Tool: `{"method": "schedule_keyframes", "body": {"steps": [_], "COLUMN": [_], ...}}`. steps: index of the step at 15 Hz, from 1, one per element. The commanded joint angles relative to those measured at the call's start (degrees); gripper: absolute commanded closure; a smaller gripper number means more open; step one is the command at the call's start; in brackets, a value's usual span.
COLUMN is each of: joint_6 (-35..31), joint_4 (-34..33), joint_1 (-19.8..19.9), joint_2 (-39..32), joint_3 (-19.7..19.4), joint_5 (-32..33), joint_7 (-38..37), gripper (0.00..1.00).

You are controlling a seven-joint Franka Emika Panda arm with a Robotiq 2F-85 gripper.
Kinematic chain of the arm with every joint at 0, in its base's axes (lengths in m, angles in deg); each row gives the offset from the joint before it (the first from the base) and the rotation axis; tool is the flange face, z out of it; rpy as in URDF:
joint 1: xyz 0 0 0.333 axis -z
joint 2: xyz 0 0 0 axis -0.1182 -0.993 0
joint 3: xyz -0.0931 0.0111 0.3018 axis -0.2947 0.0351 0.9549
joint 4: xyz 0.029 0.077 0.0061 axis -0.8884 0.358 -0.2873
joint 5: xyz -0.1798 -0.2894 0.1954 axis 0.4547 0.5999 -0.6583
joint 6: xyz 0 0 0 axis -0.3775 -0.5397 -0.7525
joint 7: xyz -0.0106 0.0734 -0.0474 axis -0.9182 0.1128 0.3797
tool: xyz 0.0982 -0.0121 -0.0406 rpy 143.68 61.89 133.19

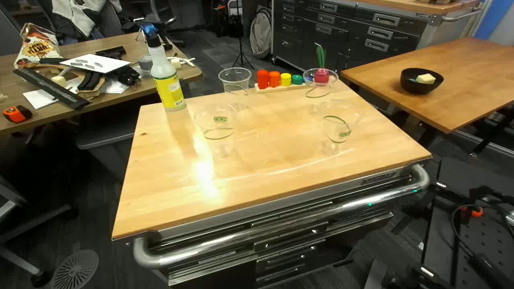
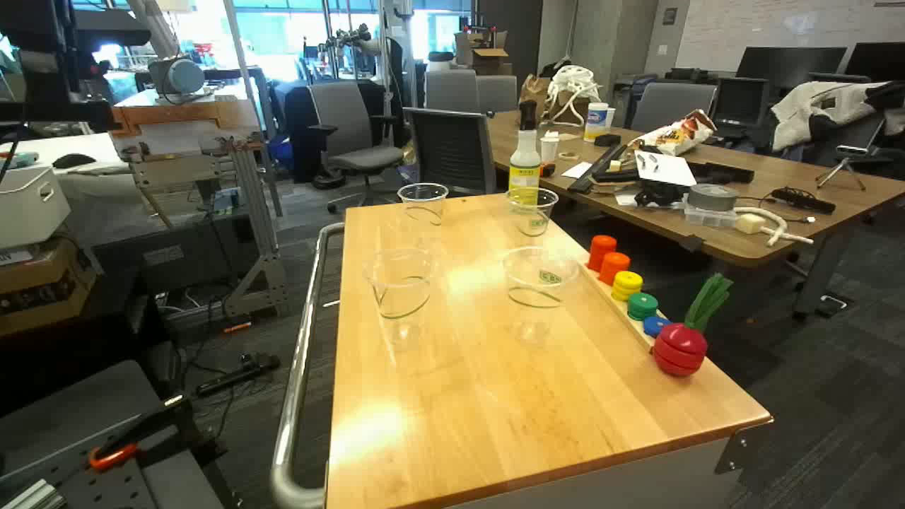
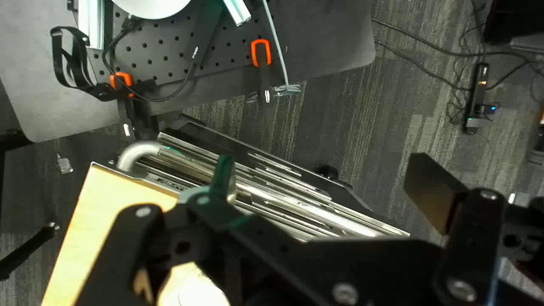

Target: Stack the cups into each other

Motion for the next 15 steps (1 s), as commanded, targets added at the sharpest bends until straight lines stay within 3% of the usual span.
{"method": "schedule_keyframes", "body": {"steps": [1, 7, 15], "joint_6": [0.3, -0.7, -17.4], "joint_4": [-0.3, -2.1, -18.0], "joint_1": [1.1, 1.6, 5.6], "joint_2": [0.1, -2.8, -26.8], "joint_3": [0.7, 0.4, -0.1], "joint_5": [-0.4, -0.9, 3.5], "joint_7": [0.6, 0.7, -0.7], "gripper": [0.00, 0.00, 0.00]}}
